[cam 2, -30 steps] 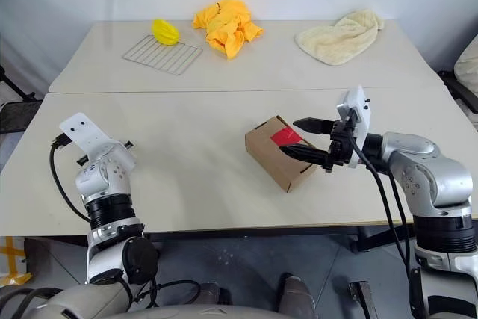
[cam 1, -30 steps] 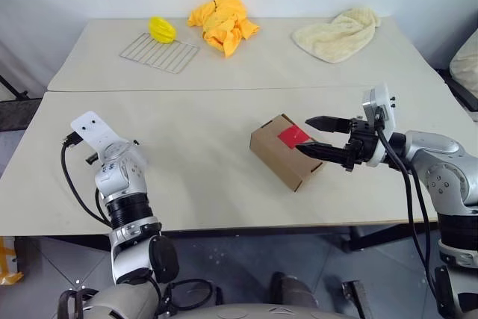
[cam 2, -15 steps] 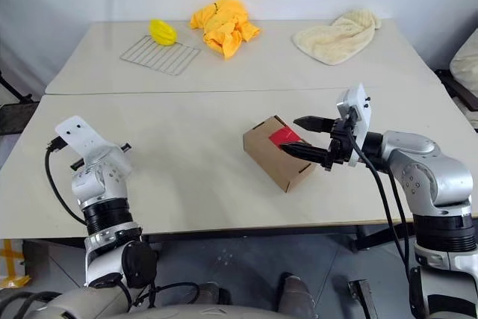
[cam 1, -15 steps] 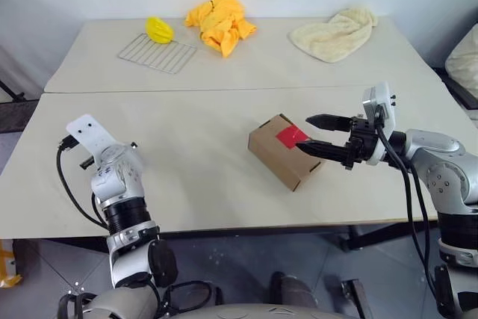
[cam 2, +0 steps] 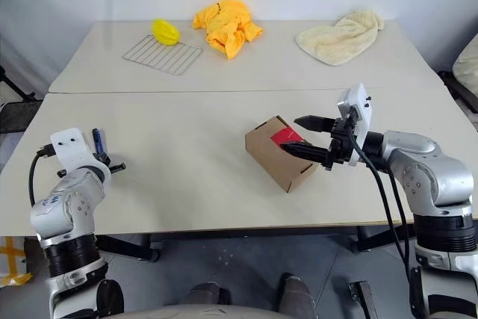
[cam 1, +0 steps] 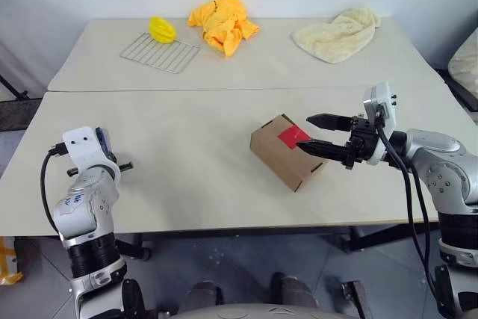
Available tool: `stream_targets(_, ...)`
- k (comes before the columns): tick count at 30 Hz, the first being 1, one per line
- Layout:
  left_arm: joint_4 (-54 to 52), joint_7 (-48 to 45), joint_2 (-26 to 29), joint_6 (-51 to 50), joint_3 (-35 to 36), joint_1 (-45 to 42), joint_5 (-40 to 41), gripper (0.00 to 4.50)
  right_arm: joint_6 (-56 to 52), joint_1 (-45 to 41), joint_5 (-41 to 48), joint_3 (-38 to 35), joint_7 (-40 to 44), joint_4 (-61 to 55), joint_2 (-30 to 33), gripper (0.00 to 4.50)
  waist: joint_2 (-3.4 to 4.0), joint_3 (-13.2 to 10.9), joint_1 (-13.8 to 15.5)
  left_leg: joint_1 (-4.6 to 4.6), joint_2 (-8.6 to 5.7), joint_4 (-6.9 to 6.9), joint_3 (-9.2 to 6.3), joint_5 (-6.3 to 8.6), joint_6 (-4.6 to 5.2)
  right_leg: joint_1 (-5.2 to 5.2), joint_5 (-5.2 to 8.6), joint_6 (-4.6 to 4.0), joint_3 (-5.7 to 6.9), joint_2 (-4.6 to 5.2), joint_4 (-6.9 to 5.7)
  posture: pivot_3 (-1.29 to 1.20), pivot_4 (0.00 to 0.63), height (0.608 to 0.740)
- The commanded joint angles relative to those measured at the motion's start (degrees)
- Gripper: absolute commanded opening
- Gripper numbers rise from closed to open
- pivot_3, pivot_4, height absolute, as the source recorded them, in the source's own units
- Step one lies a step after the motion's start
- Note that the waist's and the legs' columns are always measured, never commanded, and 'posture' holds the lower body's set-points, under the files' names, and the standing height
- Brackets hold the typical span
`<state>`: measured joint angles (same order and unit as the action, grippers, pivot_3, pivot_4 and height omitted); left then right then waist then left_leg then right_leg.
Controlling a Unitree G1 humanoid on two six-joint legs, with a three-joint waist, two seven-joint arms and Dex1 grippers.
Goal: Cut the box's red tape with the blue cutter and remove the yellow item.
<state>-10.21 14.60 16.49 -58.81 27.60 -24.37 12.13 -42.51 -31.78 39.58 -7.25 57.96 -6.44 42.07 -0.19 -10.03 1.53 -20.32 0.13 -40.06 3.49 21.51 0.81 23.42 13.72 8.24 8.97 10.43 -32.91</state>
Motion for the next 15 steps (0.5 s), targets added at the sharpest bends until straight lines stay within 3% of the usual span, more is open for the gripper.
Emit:
stream_targets(1, -2.53, -4.28, 1.66, -1.69, -2.75, 1.03, 0.79, 0.46, 0.54, -0.49, 0.75, -1.80, -0.37, -1.11, 0.28, 4.50, 0.00, 0.00, 0.03, 0.00, 0.00, 0.00, 0.00, 0.00, 0.00, 0.00, 0.00, 0.00, 0.01, 0.00, 0.00, 0.00, 0.150, 0.740)
stream_targets(10, -9.44, -21.04, 6.48, -7.90, -7.17, 3.47, 9.59, 0.46, 0.39, 0.37, 1.21, -2.48, -1.44, -2.01, 0.31, 4.50, 0.00, 0.00, -0.18, -0.02, 0.02, 0.01, 0.00, 0.00, -0.01, 0.02, 0.00, 0.00, 0.01, -0.01, 0.00, 0.00, 0.150, 0.740)
stream_targets(14, -14.61, -34.70, 14.00, -11.21, -10.66, 9.10, 17.38, 0.46, -0.09, 1.67, 2.06, -3.59, -2.03, -3.52, 0.89, 4.50, 0.02, -0.01, -0.31, -0.04, 0.04, 0.03, 0.01, 0.02, -0.03, 0.07, 0.01, -0.01, 0.01, -0.02, 0.00, 0.00, 0.150, 0.740)
stream_targets(15, -15.46, -37.24, 17.24, -8.05, -13.61, 11.11, 16.04, 0.46, -0.25, 1.91, 2.29, -3.87, -2.14, -3.87, 1.05, 4.50, 0.03, -0.02, -0.34, -0.03, 0.05, 0.04, 0.03, 0.03, -0.05, 0.09, 0.01, -0.02, 0.00, -0.03, 0.00, 0.00, 0.150, 0.740)
